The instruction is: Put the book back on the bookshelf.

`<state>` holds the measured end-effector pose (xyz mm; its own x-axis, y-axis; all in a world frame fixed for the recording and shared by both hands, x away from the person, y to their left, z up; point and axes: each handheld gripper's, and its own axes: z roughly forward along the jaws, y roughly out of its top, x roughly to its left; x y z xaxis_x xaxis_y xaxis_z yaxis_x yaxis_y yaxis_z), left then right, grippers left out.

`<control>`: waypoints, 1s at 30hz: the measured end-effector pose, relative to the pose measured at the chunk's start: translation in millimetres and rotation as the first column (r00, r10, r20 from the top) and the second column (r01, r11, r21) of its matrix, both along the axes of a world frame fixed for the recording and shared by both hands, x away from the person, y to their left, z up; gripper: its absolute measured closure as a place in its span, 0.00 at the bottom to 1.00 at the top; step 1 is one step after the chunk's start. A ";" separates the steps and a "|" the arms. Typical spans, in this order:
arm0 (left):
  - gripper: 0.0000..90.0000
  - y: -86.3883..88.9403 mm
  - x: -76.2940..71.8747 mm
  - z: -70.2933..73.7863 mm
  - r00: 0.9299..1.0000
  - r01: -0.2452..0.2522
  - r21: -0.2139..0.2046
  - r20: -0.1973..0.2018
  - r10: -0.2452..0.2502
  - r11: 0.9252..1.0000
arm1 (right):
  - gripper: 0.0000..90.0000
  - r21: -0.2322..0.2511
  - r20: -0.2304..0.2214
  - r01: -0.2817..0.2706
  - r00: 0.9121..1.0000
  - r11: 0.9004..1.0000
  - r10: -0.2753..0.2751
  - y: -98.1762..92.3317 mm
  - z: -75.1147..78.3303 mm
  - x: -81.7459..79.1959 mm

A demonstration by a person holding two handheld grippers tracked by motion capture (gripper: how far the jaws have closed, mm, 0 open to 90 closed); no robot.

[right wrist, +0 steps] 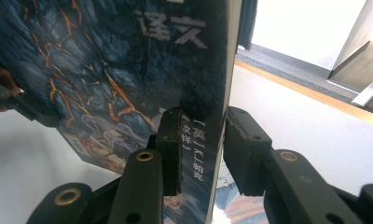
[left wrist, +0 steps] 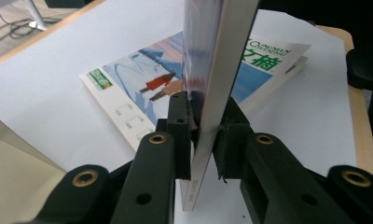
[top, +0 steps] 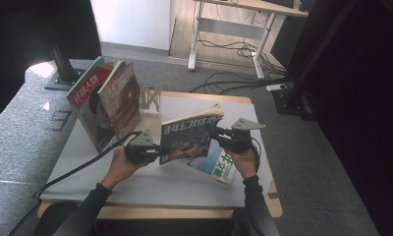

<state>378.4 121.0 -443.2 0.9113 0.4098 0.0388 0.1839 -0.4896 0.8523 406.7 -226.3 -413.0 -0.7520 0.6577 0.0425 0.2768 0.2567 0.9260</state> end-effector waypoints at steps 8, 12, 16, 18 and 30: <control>0.81 -9.5 0.4 29.7 1.000 0.004 -0.029 0.009 -0.004 1.000 | 0.73 0.006 0.003 0.002 1.000 1.000 -0.002 -0.2 1.2 -1.5; 0.79 -11.2 1.9 43.4 1.000 0.010 -0.064 0.002 -0.010 0.998 | 0.73 0.009 0.004 0.004 1.000 1.000 -0.004 -0.2 0.9 -1.6; 0.78 -8.3 4.4 54.6 1.000 0.000 -0.083 0.006 0.000 0.997 | 0.73 0.011 0.003 0.004 1.000 1.000 -0.004 -0.1 0.6 -1.3; 0.77 -8.1 4.6 59.5 1.000 -0.007 -0.073 0.021 0.009 0.997 | 0.73 0.011 0.005 0.003 1.000 1.000 -0.003 0.1 0.6 -1.0; 0.72 -15.2 6.5 91.5 0.998 0.019 -0.060 0.062 -0.016 0.998 | 0.72 0.012 0.003 0.009 1.000 1.000 -0.009 2.6 0.0 0.6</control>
<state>384.9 105.8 -351.7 0.9150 0.3971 0.0710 0.1217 -0.4395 0.8899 407.3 -223.7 -413.1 -0.7463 0.6638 0.0485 0.2766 0.2431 0.9297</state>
